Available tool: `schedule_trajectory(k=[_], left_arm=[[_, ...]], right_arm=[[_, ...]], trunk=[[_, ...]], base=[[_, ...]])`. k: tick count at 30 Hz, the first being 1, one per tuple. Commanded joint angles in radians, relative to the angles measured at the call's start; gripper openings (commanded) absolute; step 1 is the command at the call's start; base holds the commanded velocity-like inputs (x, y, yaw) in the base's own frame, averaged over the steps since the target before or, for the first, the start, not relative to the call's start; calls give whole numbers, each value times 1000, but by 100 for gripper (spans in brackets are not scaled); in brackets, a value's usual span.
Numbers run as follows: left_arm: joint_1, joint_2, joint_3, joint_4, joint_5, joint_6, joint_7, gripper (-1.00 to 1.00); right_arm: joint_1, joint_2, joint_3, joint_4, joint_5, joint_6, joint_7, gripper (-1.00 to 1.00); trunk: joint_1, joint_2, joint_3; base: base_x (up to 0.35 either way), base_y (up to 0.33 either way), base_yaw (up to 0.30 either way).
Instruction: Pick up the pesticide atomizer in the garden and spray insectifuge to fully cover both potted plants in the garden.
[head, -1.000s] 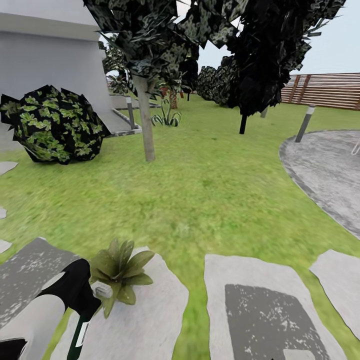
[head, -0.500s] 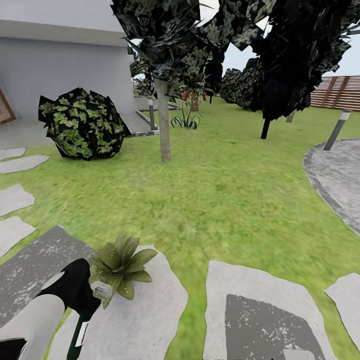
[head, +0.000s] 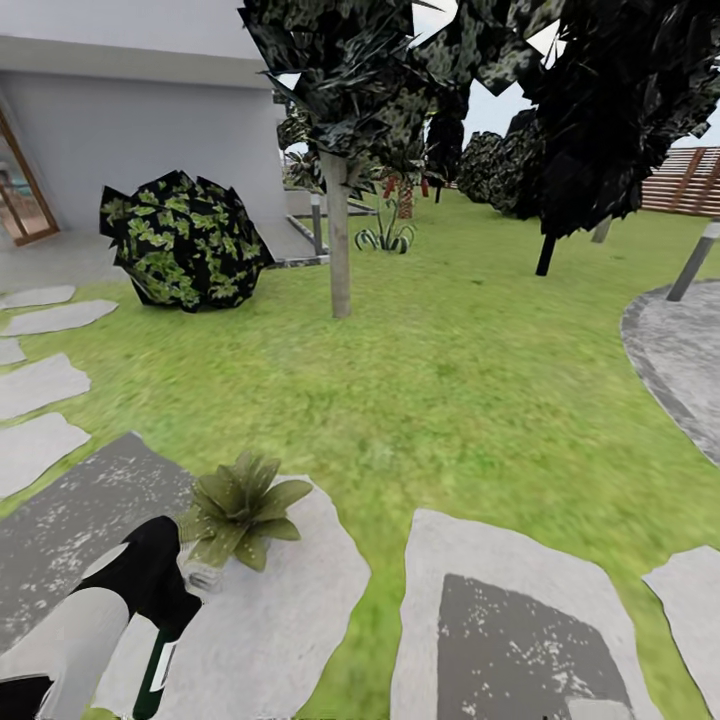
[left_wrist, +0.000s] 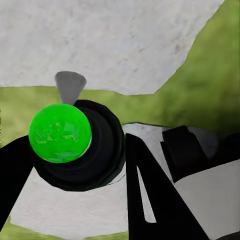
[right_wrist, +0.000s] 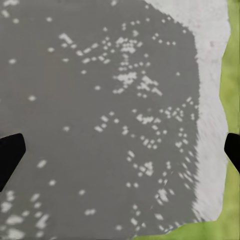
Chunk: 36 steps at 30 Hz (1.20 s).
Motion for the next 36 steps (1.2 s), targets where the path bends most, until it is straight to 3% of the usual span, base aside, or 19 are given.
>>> schedule_trajectory(k=[1, 4, 10, 14, 15, 20, 36], left_arm=[[-3, 0, 6, -1, -10, 6, -10, -100], [-13, 0, 7, -10, -10, 13, -13, -100], [-151, -12, 4, -28, -8, 21, -17, -100], [-206, -15, -46, -26, -37, 21, -40, -100], [-214, -14, -71, -27, -44, 21, -88, -100], [-219, -9, -182, -37, -92, 22, -256, -100], [-219, -1, -195, -40, -114, 26, -285, -100]], right_arm=[[-1, 0, -7, 2, 11, -4, -4, 100], [-1, 0, -7, 2, 11, -4, -4, 100], [-1, -3, -9, -1, 10, -4, -4, 100], [-1, -6, -11, -2, 10, -4, -4, 100], [-1, -6, -11, -2, 11, -4, -4, 100], [-1, -8, -9, -1, 13, -4, -4, 100], [-2, -6, -10, -1, 10, -3, -4, 100]], trunk=[[0, 0, -1], [0, 0, -1], [0, 0, -1], [0, 0, -1], [0, 0, -1], [0, 0, -1], [0, 0, -1]], base=[[-9, -3, 269], [-3, -1, 274], [0, 0, 269], [0, 0, 98], [0, 0, 16], [27, 0, 4], [304, -25, 47]])
